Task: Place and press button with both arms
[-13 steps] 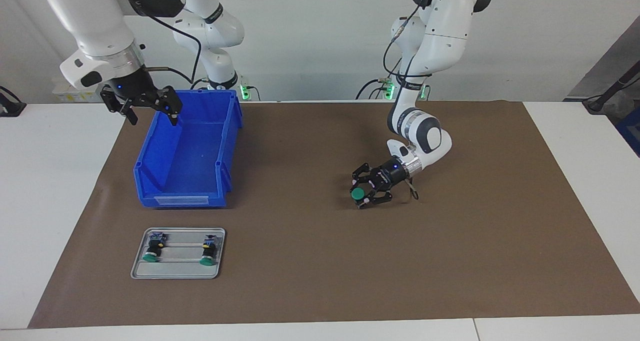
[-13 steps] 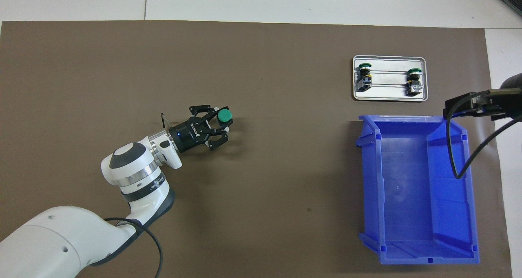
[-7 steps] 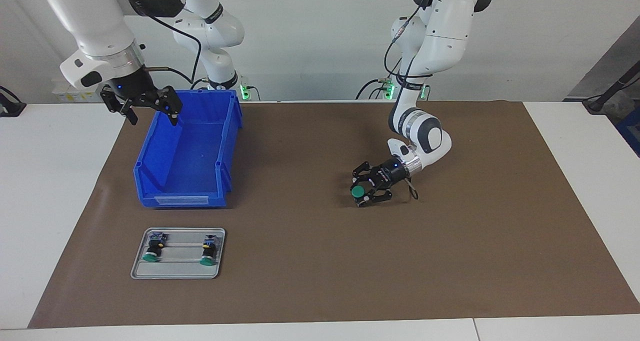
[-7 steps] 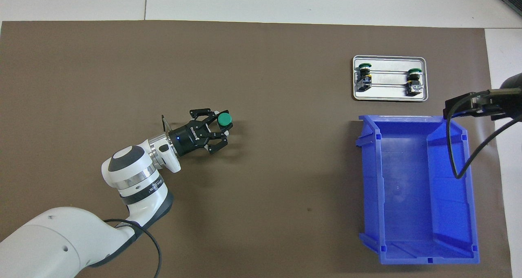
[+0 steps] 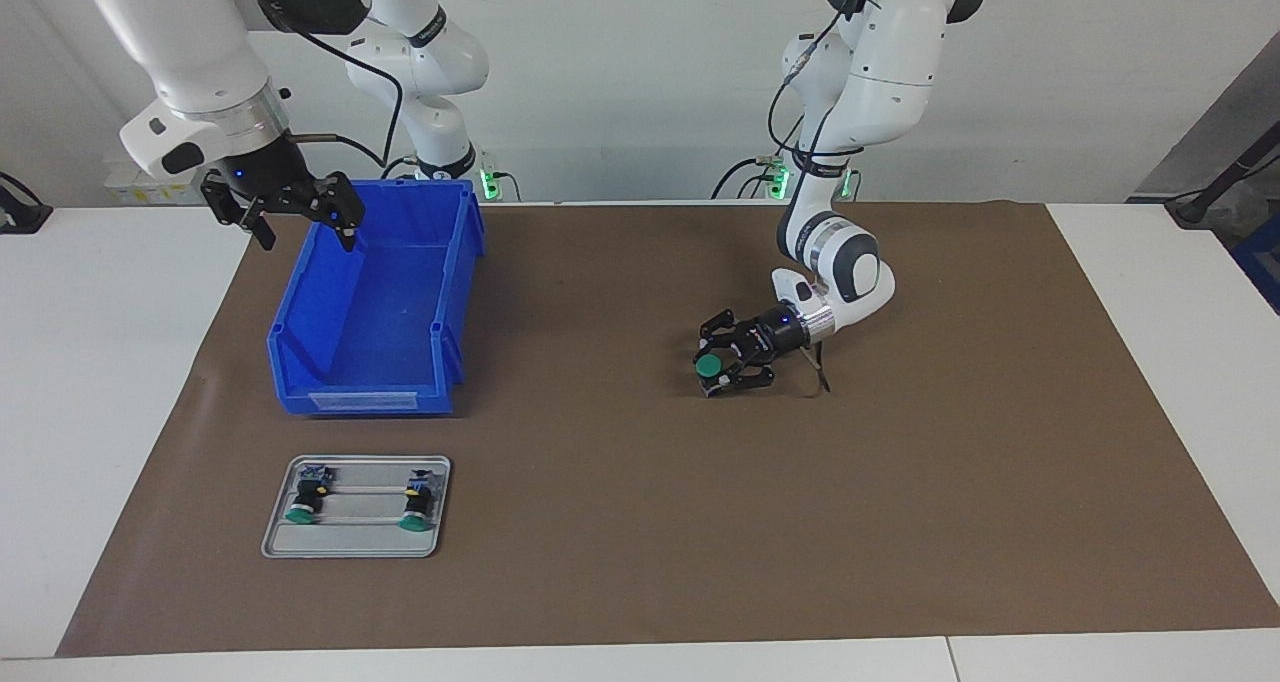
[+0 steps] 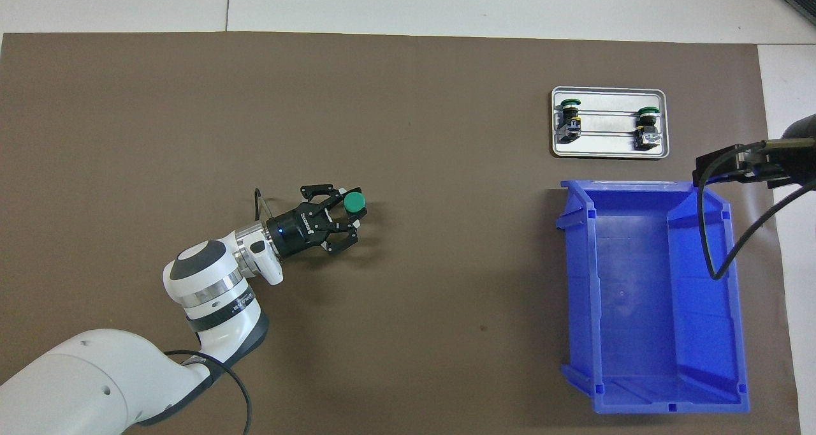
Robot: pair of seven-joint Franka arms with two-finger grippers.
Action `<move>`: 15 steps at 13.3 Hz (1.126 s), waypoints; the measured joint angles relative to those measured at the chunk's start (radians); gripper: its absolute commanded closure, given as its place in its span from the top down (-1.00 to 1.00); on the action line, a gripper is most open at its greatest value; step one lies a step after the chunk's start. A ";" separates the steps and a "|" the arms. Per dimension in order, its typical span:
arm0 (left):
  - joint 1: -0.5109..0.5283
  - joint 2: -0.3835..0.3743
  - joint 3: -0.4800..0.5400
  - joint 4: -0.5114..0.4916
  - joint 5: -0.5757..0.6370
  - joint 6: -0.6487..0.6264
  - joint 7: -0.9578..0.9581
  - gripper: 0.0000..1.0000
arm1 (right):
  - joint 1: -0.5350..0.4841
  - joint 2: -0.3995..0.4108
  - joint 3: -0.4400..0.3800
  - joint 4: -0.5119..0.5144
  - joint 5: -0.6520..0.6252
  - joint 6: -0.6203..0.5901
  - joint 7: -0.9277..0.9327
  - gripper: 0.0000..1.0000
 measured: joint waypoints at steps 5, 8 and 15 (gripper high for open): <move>0.027 -0.012 0.003 -0.036 -0.001 -0.054 0.002 -1.00 | 0.000 0.000 0.000 0.000 0.000 0.000 0.000 1.00; 0.034 -0.015 0.003 -0.048 -0.001 -0.059 0.004 -1.00 | 0.000 0.000 0.000 0.000 0.000 0.000 0.000 1.00; 0.034 -0.015 -0.003 -0.060 -0.001 -0.059 0.013 -0.54 | 0.000 0.000 0.000 0.000 0.000 0.000 0.000 1.00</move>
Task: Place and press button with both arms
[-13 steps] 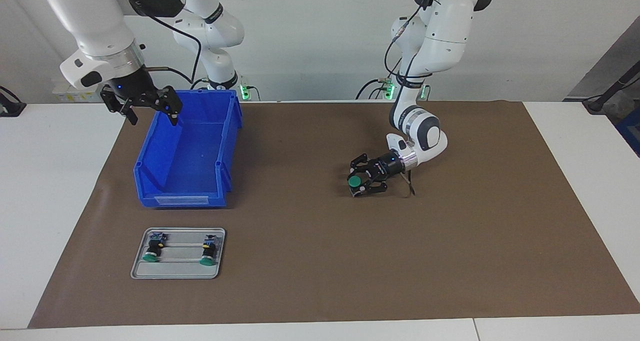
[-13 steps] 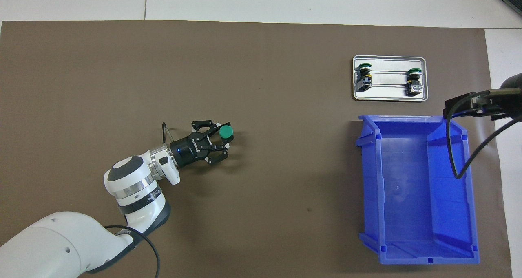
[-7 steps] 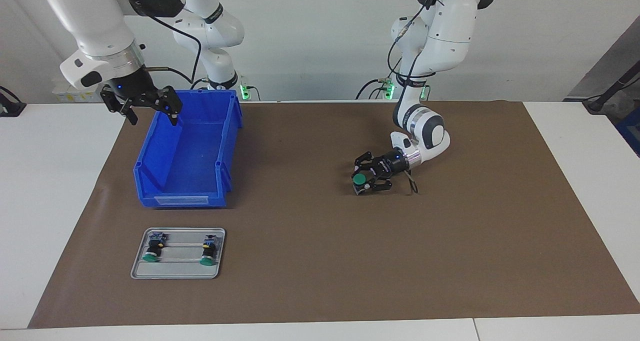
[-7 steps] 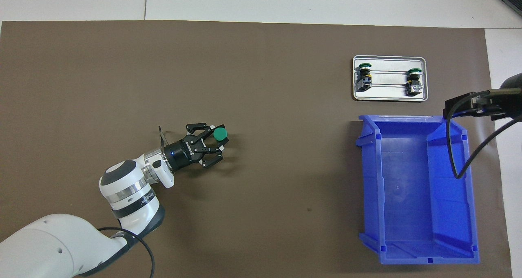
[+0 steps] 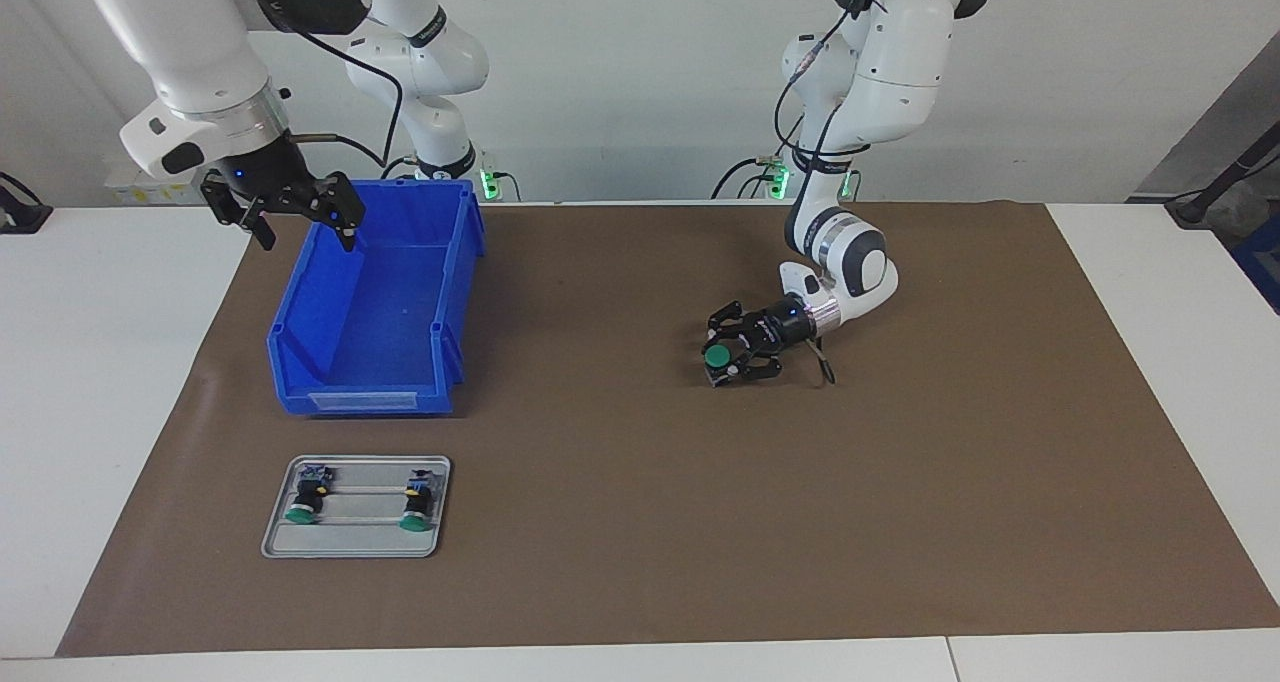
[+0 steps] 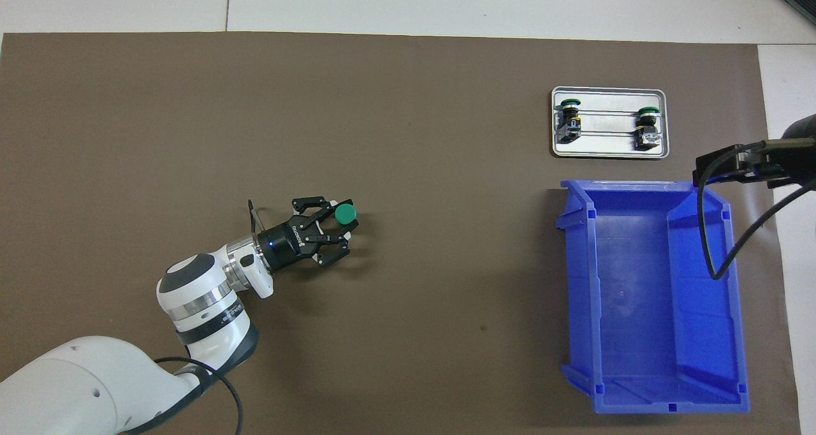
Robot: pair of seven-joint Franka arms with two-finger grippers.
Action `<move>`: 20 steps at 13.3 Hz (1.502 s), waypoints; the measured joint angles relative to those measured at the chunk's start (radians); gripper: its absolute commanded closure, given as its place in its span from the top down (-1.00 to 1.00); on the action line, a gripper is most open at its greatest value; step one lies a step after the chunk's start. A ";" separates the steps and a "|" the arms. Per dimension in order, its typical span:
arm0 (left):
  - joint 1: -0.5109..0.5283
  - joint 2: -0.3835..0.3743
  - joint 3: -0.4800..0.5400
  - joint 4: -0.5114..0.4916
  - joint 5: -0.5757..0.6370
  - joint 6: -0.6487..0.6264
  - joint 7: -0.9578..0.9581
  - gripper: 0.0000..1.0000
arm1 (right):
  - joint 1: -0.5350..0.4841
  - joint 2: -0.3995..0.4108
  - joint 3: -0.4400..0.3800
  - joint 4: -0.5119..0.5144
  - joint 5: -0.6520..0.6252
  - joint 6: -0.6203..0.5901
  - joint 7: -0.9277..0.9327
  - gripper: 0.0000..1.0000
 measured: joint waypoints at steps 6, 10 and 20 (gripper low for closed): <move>0.000 -0.002 0.000 -0.004 0.000 0.000 0.001 -0.12 | 0.000 0.000 0.000 0.000 0.000 0.000 0.000 1.00; 0.000 -0.009 0.000 -0.022 0.000 0.000 0.002 0.05 | 0.000 0.000 0.000 0.000 0.000 0.000 0.000 1.00; -0.006 -0.013 -0.007 -0.040 0.000 0.000 0.004 0.68 | 0.000 0.000 0.000 0.000 0.000 0.000 0.000 1.00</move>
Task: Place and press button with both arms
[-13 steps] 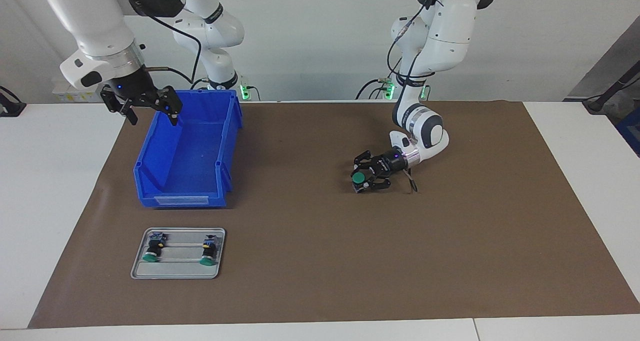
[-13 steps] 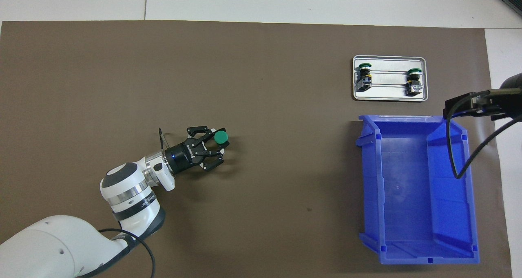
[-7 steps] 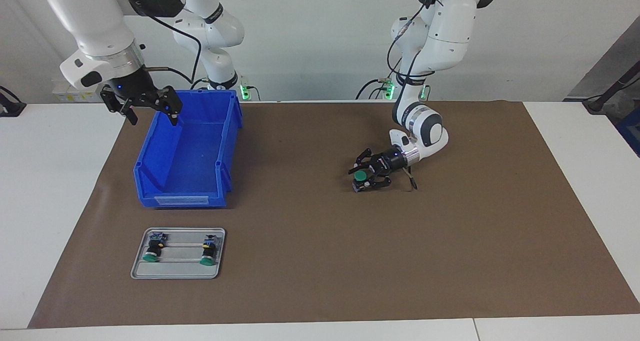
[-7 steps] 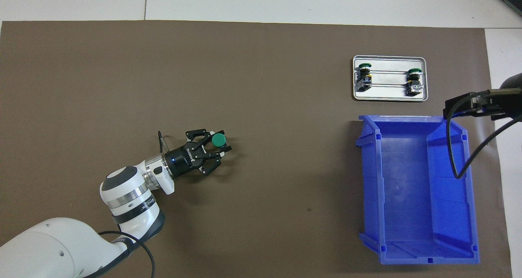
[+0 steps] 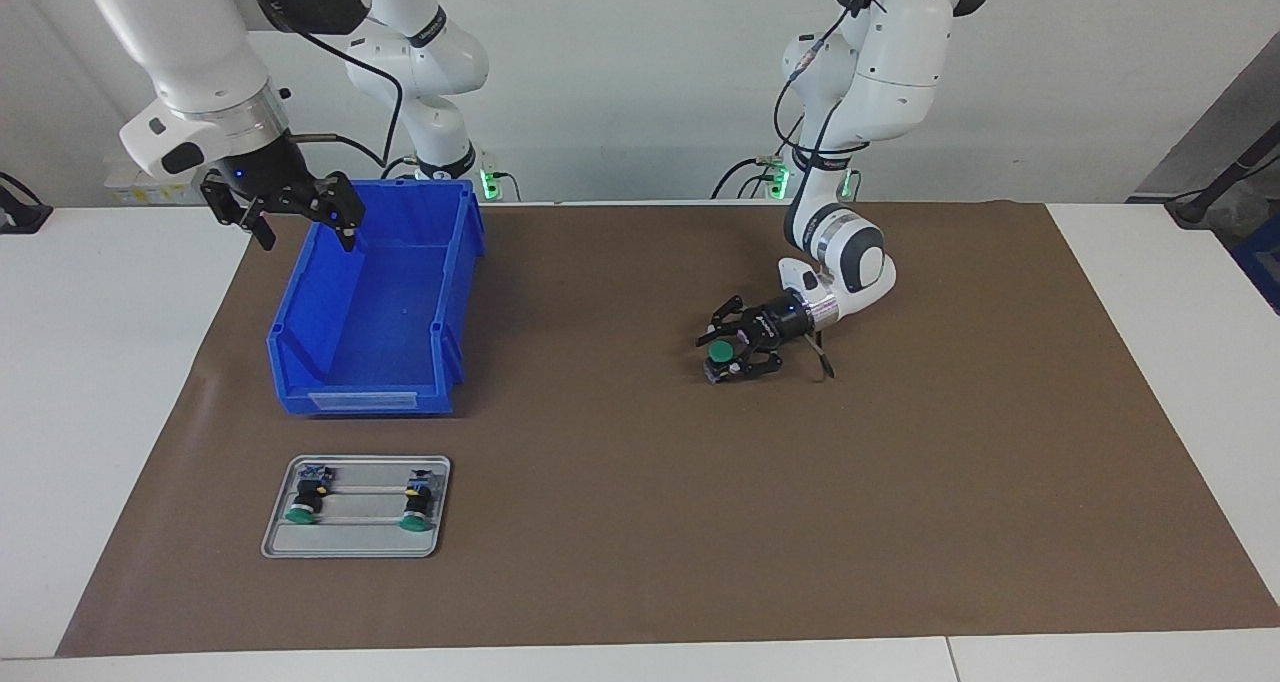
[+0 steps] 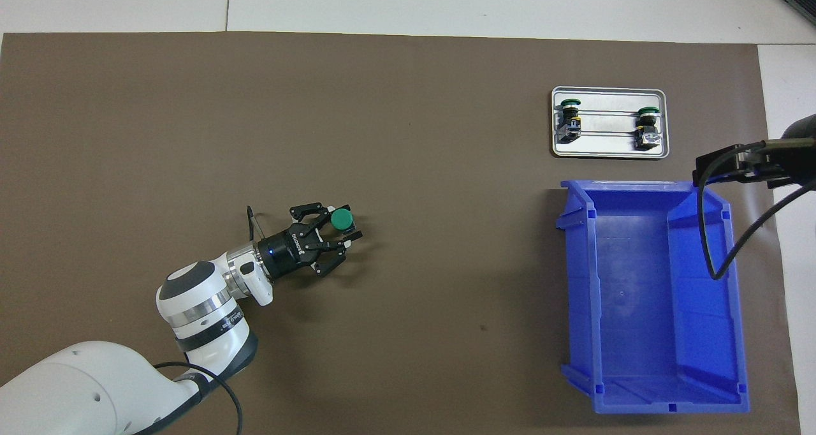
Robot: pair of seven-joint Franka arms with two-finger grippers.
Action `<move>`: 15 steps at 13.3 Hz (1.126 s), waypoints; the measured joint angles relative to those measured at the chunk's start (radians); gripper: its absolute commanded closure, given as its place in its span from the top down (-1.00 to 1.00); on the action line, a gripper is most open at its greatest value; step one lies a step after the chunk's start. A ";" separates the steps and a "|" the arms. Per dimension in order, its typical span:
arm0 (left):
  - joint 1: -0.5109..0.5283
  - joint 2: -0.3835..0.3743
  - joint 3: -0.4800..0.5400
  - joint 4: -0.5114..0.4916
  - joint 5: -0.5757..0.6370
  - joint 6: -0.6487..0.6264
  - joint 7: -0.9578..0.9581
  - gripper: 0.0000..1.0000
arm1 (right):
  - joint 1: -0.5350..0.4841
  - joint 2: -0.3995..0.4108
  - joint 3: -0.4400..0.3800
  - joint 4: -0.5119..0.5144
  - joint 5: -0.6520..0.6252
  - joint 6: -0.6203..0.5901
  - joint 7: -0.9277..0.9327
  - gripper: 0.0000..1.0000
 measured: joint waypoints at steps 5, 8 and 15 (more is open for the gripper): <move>-0.005 -0.003 -0.001 0.000 0.000 0.000 0.000 1.00 | 0.000 0.000 0.000 0.000 0.000 0.000 0.000 1.00; -0.005 -0.009 0.000 0.000 0.000 0.000 0.000 1.00 | 0.000 0.000 0.000 0.000 0.000 0.000 0.000 1.00; -0.004 -0.055 0.007 0.004 0.000 0.038 -0.011 1.00 | 0.000 0.000 0.000 0.000 0.000 0.000 0.000 1.00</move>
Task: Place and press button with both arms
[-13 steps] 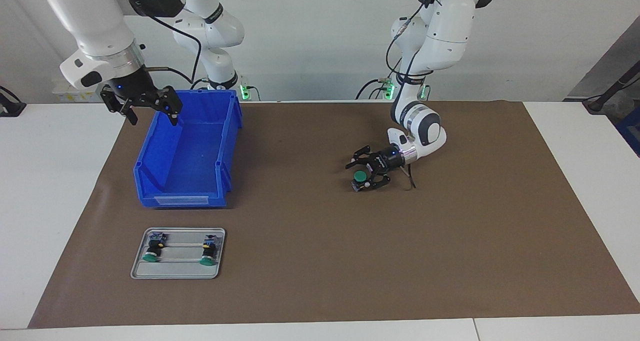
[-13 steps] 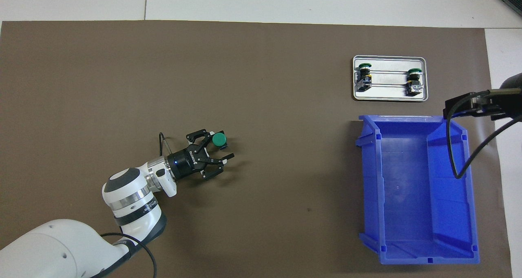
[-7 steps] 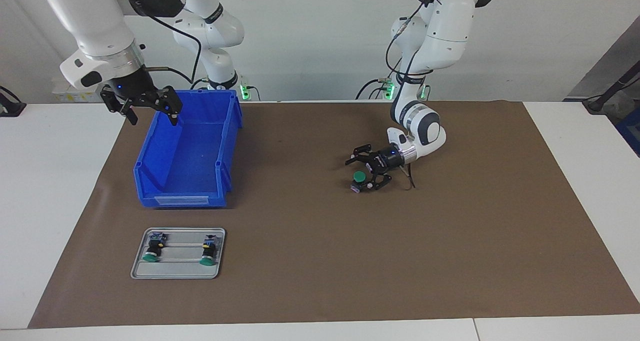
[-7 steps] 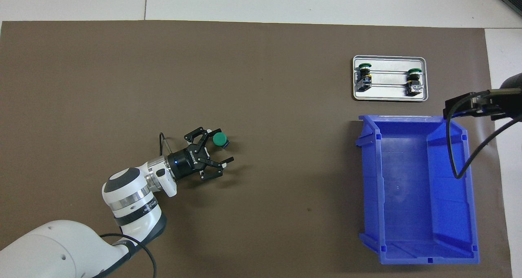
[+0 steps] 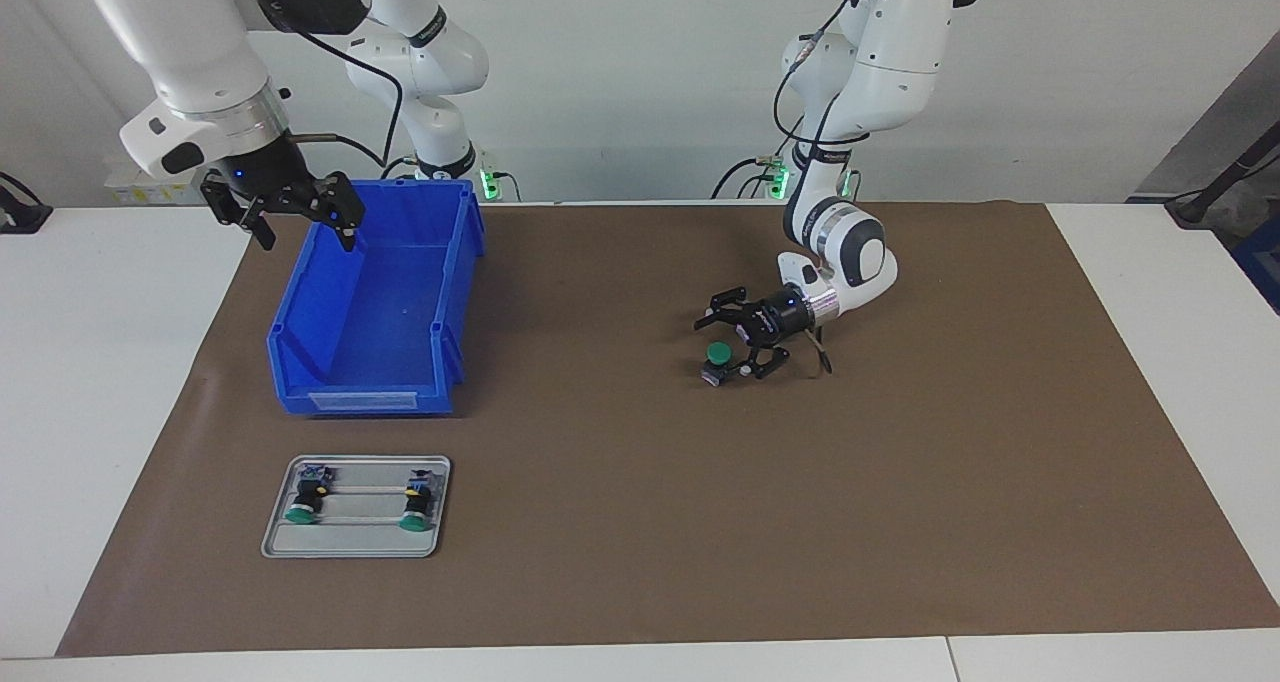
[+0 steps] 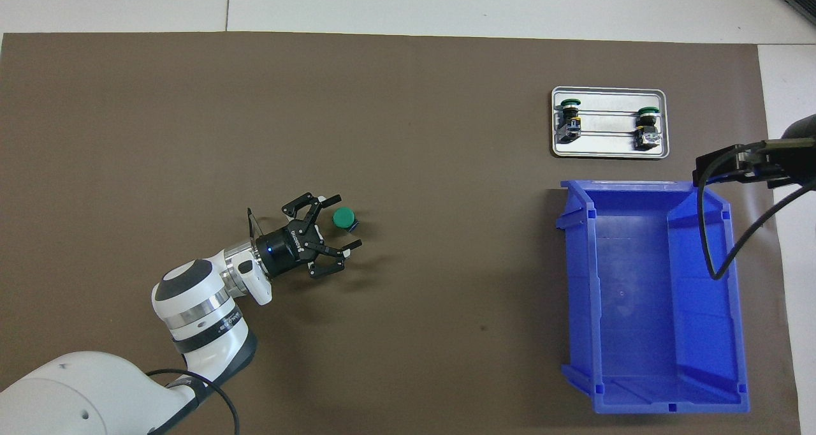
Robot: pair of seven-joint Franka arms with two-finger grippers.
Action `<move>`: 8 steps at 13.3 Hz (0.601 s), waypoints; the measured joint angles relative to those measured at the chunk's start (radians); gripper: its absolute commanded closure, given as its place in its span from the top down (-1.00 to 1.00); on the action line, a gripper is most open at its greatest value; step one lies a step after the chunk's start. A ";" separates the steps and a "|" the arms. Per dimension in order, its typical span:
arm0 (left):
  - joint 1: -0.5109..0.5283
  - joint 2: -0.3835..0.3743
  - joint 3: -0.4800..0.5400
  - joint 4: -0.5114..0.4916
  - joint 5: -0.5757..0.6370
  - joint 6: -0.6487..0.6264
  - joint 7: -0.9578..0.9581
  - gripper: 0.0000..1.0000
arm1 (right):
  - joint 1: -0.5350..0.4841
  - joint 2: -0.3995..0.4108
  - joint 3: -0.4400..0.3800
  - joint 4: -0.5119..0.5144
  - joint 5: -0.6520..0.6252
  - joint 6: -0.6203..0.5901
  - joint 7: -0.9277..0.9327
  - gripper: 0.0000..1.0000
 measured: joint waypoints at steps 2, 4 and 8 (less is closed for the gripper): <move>0.001 -0.033 0.002 0.011 0.000 0.030 -0.044 1.00 | 0.000 0.000 0.000 0.000 0.000 0.000 0.000 1.00; 0.001 -0.062 0.001 0.038 0.000 0.048 -0.108 1.00 | 0.000 0.000 0.000 0.000 0.000 0.000 0.000 1.00; -0.007 -0.097 -0.013 0.150 0.000 0.200 -0.299 0.94 | 0.000 0.000 0.000 0.000 0.000 0.000 0.000 1.00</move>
